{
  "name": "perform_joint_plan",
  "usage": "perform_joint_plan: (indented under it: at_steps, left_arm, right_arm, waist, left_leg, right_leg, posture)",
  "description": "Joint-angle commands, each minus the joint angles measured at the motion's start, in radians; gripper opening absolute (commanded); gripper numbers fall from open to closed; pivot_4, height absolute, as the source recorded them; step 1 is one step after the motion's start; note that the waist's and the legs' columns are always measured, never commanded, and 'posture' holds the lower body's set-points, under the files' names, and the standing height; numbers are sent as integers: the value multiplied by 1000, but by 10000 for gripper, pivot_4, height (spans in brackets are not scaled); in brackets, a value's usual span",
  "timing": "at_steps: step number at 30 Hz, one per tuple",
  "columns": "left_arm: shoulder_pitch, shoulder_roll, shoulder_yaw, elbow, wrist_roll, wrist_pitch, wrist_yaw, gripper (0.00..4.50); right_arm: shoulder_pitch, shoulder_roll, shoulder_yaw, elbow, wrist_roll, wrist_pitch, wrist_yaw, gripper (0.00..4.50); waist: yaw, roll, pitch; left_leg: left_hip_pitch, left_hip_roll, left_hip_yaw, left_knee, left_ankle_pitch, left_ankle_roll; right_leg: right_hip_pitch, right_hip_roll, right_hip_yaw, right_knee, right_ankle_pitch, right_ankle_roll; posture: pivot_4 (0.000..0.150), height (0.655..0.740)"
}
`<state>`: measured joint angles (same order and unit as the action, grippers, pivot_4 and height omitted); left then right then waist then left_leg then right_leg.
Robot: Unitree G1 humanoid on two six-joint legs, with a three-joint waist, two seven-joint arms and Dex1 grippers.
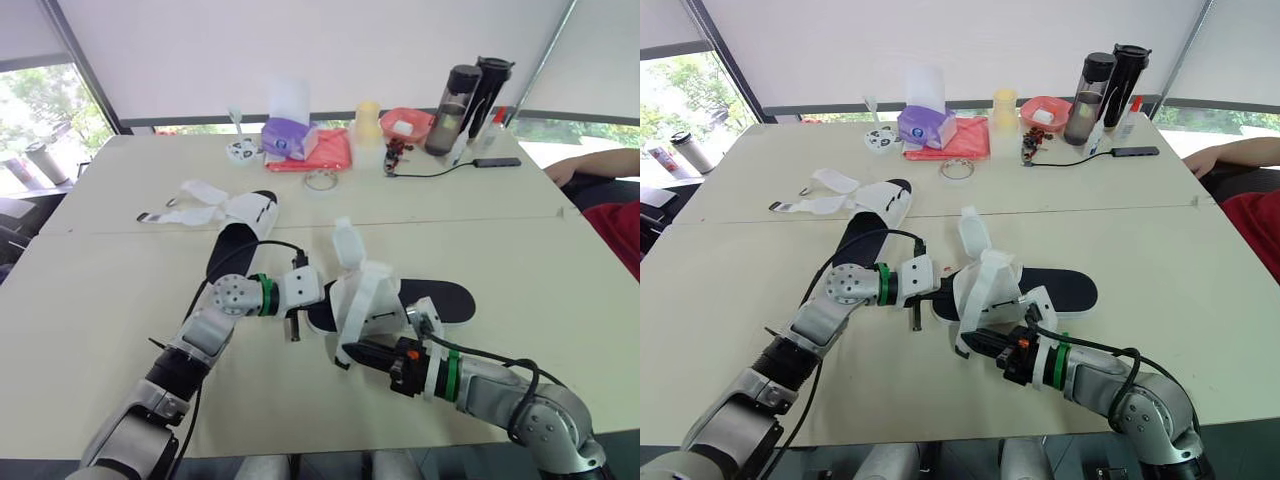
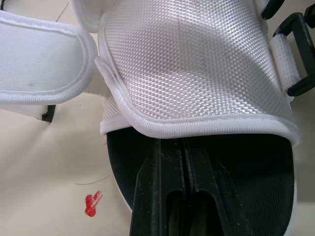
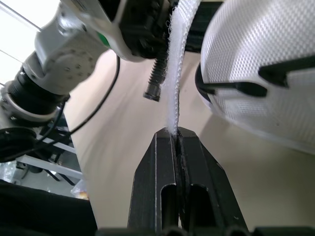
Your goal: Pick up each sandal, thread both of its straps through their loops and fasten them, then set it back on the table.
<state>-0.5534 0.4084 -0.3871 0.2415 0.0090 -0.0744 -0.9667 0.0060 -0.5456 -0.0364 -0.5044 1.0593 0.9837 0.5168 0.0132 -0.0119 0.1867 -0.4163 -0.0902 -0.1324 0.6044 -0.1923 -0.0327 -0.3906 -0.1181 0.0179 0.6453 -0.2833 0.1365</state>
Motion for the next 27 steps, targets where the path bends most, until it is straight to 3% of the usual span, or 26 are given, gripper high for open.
perform_joint_plan:
  at_steps: [1,5,12,20,27]
  left_arm:
    - [-5,14,-26,81,71,-53,8,0]
    - [-5,-3,-19,96,38,-76,-24,0]
    - [5,-11,-25,83,52,-84,-30,0]
    - [19,-18,-21,62,54,-64,-13,0]
    - [34,-22,-18,44,54,-47,1,0]
  right_arm:
    - [-69,-76,-119,-44,156,36,48,117]
    - [-204,-163,-151,41,207,79,89,117]
    - [-432,-225,-40,234,53,91,212,117]
    - [-544,-326,69,413,-73,126,459,117]
    - [-579,-340,105,481,-167,116,555,117]
  waist:
    - [-1,0,0]
    - [-1,0,0]
    - [0,0,0]
    - [0,0,0]
    - [0,0,0]
  left_leg:
    - [0,0,0,1,0,0]
    - [0,1,0,4,0,1]
    - [-6,0,-1,6,-1,1]
    - [-9,-1,-1,8,-1,2]
    - [-9,0,-1,8,-1,2]
  right_leg:
    - [1,0,0,0,0,0]
    - [2,0,-1,0,0,-3]
    - [-2,0,-2,0,2,-1]
    - [-4,0,-3,0,3,1]
    - [-4,0,-3,0,3,1]
  posture:
    - [1500,7400]
    - [1500,7400]
    - [1500,7400]
    - [1500,7400]
    - [1500,7400]
